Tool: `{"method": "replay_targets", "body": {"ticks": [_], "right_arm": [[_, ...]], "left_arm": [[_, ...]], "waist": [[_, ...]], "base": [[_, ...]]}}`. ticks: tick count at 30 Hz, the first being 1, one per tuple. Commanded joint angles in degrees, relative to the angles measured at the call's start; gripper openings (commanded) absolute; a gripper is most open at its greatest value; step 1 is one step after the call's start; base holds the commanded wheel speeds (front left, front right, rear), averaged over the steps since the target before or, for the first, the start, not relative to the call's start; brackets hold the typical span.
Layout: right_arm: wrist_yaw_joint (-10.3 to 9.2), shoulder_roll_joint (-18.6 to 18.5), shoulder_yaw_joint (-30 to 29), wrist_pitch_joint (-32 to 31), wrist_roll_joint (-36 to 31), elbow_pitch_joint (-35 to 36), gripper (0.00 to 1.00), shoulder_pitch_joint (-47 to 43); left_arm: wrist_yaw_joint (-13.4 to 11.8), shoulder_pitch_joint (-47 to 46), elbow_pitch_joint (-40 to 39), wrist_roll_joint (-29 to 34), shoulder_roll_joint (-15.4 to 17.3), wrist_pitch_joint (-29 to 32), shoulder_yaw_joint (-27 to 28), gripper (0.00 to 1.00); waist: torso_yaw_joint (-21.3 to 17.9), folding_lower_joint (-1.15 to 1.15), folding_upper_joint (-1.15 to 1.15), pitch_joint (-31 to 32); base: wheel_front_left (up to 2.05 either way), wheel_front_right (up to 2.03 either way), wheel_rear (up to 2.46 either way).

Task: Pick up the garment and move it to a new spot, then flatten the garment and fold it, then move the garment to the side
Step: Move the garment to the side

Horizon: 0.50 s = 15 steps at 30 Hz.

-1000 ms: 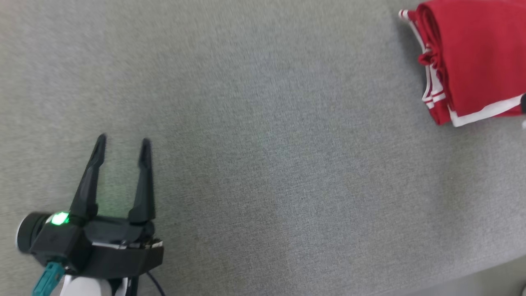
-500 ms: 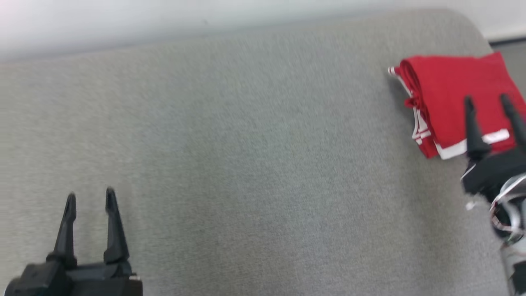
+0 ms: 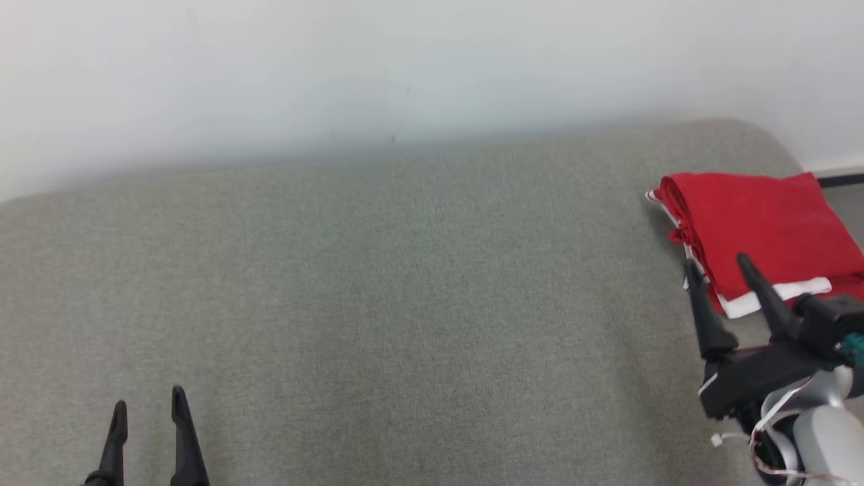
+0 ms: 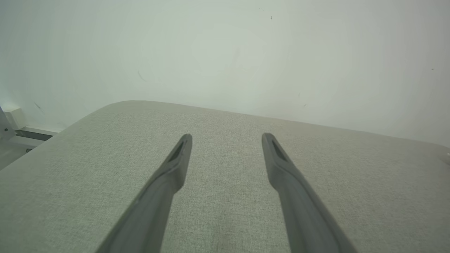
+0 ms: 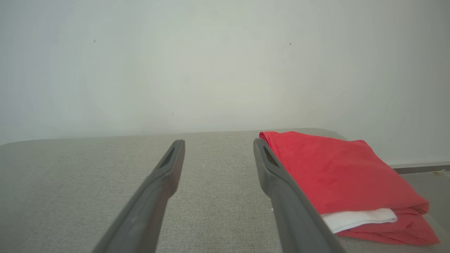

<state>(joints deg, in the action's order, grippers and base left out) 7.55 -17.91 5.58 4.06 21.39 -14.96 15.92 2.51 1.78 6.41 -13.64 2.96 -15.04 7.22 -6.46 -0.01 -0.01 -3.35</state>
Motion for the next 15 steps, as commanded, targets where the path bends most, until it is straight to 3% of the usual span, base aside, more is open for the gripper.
{"method": "replay_targets", "body": {"ticks": [1, 15], "right_arm": [[-0.17, -0.1, 0.88, 0.47, 0.36, 0.34, 1.0, -1.47], [-0.17, 3.64, 5.61, 6.86, -2.34, -3.33, 1.0, -7.87]], "left_arm": [[-0.06, 1.1, 0.49, -0.06, -0.12, -0.14, 0.07, 1.0], [1.44, -0.73, 5.59, 1.19, -0.13, -0.14, -0.38, 1.0]], "waist": [[1.26, 0.01, 0.01, 2.88], [1.32, 0.01, 0.01, 5.32]], "base": [[0.0, 0.0, 0.0], [0.0, 0.0, 0.0]]}}
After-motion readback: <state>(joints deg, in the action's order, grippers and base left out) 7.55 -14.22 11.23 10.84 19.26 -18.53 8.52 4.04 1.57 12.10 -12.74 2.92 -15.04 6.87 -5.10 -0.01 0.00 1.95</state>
